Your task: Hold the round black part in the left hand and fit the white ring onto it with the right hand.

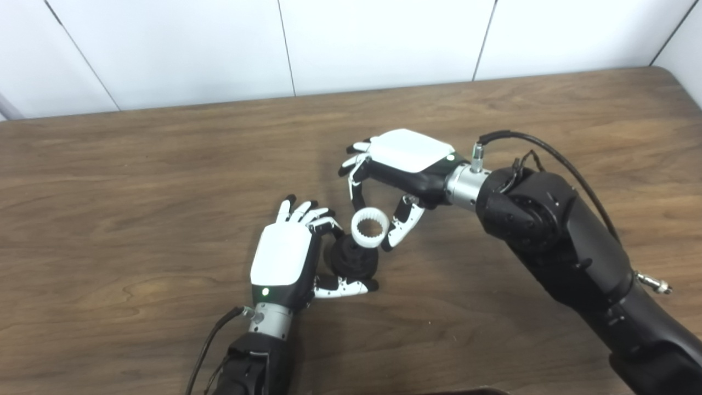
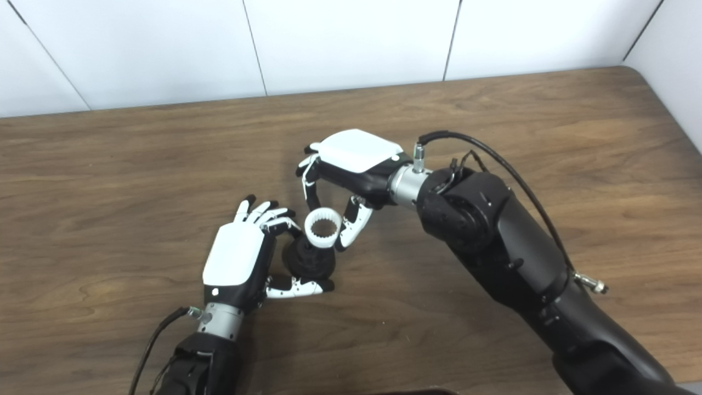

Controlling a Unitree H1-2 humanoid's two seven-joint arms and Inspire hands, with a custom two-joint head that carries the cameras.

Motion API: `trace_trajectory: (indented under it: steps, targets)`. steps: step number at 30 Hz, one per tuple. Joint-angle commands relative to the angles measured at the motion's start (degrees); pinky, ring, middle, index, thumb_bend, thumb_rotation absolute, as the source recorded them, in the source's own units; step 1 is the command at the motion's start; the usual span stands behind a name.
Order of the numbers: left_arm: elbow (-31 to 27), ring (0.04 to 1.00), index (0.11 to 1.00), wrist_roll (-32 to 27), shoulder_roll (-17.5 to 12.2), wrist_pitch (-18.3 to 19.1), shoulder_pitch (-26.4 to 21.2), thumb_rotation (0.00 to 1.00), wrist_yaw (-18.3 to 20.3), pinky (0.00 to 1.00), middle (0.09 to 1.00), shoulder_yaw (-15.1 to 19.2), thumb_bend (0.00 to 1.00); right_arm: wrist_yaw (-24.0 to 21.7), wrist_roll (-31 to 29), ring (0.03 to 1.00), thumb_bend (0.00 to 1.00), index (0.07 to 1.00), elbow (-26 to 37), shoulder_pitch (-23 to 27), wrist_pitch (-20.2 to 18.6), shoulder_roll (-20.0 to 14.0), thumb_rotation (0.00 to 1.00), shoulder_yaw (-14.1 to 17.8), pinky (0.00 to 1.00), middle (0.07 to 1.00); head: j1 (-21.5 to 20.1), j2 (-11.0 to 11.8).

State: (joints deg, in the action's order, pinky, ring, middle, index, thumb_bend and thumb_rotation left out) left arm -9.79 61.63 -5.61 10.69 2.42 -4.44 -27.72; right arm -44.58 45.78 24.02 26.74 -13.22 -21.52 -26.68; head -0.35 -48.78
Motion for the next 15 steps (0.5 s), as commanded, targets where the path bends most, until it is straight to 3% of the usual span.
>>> trace_trajectory:
  steps: [1, 15]
  targets:
    - [1.7, 0.889, 0.484, 1.0, 0.1, 0.9, 0.2, 0.06, 1.8, 1.0, 0.788, -0.5, 0.52, 0.6, 0.3, 0.966, 0.53, 0.483, 0.8, 1.5, 1.4, 0.3, 0.14, 0.3, 0.99, 0.856, 0.2, -0.1]
    - [1.4, 0.891, 0.484, 1.5, 0.3, 1.4, 0.0, 0.06, 2.4, 1.0, 0.792, -0.4, 0.52, 0.6, 0.5, 0.962, 0.53, 0.484, -0.5, 1.1, 2.7, 0.9, 0.14, -0.3, 0.99, 0.857, 1.1, -0.5]
